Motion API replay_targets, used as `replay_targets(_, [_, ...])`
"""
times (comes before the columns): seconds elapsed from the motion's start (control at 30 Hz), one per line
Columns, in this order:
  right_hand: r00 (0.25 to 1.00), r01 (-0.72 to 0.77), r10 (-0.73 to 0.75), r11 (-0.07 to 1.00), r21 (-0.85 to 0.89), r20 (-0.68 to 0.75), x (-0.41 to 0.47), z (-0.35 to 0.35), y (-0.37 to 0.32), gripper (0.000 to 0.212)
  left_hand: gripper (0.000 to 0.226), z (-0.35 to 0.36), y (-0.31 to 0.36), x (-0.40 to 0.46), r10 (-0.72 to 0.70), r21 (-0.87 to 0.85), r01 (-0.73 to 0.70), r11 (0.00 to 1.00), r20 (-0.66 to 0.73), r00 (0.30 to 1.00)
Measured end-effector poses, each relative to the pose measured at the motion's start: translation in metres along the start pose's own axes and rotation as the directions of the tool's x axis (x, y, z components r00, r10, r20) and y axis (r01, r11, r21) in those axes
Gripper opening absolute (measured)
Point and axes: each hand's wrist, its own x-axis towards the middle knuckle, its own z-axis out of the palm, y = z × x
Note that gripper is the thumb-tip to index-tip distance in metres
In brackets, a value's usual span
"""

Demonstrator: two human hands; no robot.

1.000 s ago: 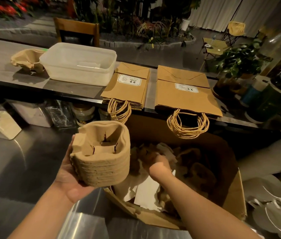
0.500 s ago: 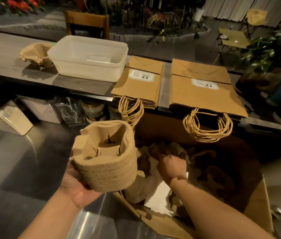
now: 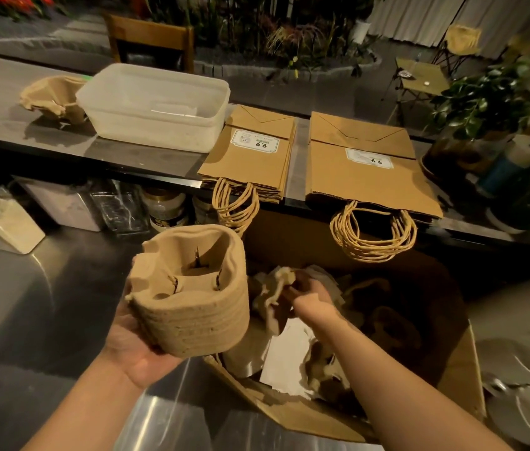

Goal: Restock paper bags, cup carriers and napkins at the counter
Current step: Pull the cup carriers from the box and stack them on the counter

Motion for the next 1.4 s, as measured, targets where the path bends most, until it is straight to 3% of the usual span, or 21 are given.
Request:
replay_targets(0.03, [0.996, 0.032, -0.019, 0.989, -0.142, 0.087, -0.005, 0.000, -0.002, 0.023, 0.095, 0.000, -0.003, -0.001, 0.005, -0.027, -0.003, 1.000, 0.090, 0.996])
replay_targets(0.13, [0.963, 0.190, -0.080, 0.880, -0.435, 0.259, -0.004, -0.001, 0.001, 0.041, 0.085, 0.003, -0.003, -0.003, -0.062, -0.051, 0.069, 0.996, 0.133, 0.989])
replay_targets(0.27, [0.890, 0.370, -0.098, 0.726, -0.579, 0.445, -0.009, 0.009, -0.003, 0.030, 0.082, 0.010, -0.002, -0.002, -0.083, -0.029, 0.089, 0.996, 0.165, 0.983])
replay_targets(0.57, [0.913, 0.282, -0.032, 0.772, -0.570, 0.407, -0.008, 0.021, 0.003, 0.026, 0.087, 0.015, -0.004, -0.001, -0.164, -0.098, 0.185, 0.978, 0.188, 0.968])
replay_targets(0.7, [0.955, 0.201, -0.036, 0.807, -0.555, 0.294, -0.007, 0.013, 0.004, 0.034, 0.090, 0.012, -0.001, 0.000, -0.234, -0.110, 0.259, 0.959, 0.203, 0.951])
replay_targets(0.8, [0.981, 0.109, -0.023, 0.885, -0.452, 0.192, -0.008, 0.004, 0.007, 0.042, 0.091, 0.010, -0.002, 0.002, -0.218, -0.102, 0.242, 0.965, 0.202, 0.955])
replay_targets(0.9, [0.999, 0.050, -0.042, 0.949, -0.312, 0.031, -0.008, -0.003, 0.006, 0.023, 0.090, 0.017, 0.001, 0.005, -0.069, 0.020, 0.069, 0.997, 0.005, 0.998])
replay_targets(0.97, [0.996, -0.035, 0.020, 0.980, -0.195, -0.081, -0.008, -0.005, 0.006, 0.012, 0.080, 0.025, 0.005, 0.006, 0.035, 0.070, -0.035, 0.997, -0.007, 0.999])
replay_targets(1.03, [0.977, -0.154, 0.142, 0.986, -0.064, -0.160, -0.009, -0.003, 0.004, 0.006, 0.079, 0.024, -0.006, 0.007, -0.049, -0.155, 0.007, 0.988, -0.268, 0.962])
replay_targets(1.07, [0.966, -0.194, 0.187, 0.981, -0.026, -0.177, -0.010, -0.002, 0.002, 0.014, 0.077, 0.026, -0.003, 0.008, -0.057, -0.221, -0.004, 0.975, -0.269, 0.961])
replay_targets(1.1, [0.961, -0.216, 0.216, 0.976, 0.021, -0.173, -0.011, 0.000, 0.001, 0.024, 0.078, 0.024, -0.002, 0.008, -0.019, -0.200, -0.014, 0.980, -0.165, 0.986])
replay_targets(1.13, [0.956, -0.232, 0.246, 0.968, 0.100, -0.158, -0.012, 0.004, 0.001, 0.030, 0.082, 0.031, 0.002, 0.006, -0.011, 0.017, 0.015, 1.000, -0.183, 0.983])
replay_targets(1.17, [0.944, -0.262, 0.299, 0.936, 0.234, -0.139, -0.013, 0.007, -0.002, 0.029, 0.087, 0.025, 0.000, 0.001, -0.020, 0.054, 0.027, 0.998, -0.138, 0.990])
replay_targets(1.23, [0.925, -0.299, 0.367, 0.862, 0.409, -0.098, -0.016, 0.013, -0.007, 0.019, 0.093, 0.009, -0.002, -0.001, -0.061, -0.002, 0.061, 0.998, 0.043, 0.997])
replay_targets(1.3, [0.929, -0.287, 0.361, 0.840, 0.460, -0.080, -0.015, 0.019, -0.006, 0.017, 0.094, 0.012, -0.002, -0.002, -0.128, -0.036, 0.135, 0.990, 0.159, 0.979])
replay_targets(1.4, [0.962, -0.223, 0.271, 0.856, 0.467, -0.037, -0.018, 0.020, -0.001, 0.023, 0.095, 0.015, 0.000, -0.003, -0.147, -0.048, 0.160, 0.986, 0.201, 0.968])
